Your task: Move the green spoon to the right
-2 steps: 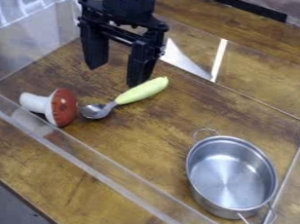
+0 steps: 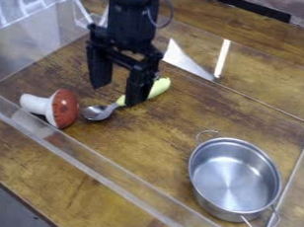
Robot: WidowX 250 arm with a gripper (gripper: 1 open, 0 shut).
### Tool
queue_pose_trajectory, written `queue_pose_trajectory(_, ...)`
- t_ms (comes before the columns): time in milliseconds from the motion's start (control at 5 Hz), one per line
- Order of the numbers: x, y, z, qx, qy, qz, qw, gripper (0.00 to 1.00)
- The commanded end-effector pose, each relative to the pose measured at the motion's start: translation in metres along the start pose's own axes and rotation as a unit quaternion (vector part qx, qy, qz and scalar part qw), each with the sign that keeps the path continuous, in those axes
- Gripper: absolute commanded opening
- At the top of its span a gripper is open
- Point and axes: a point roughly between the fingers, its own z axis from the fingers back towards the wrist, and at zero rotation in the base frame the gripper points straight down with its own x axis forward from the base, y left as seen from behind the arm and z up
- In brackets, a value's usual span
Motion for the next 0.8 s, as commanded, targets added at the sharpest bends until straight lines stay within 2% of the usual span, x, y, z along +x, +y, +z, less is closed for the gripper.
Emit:
queue_pose_trajectory(0,0.018,0.014,0.009,0.0,-0.038,0.023,0.999,1.0)
queue_pose_trajectory(200,0.034,0.021,0.006,-0.003,-0.044,0.012,0.999,1.0)
queue_pose_trajectory(600,0.056,0.03,-0.003,-0.012,-0.044,-0.012,0.9989,1.0)
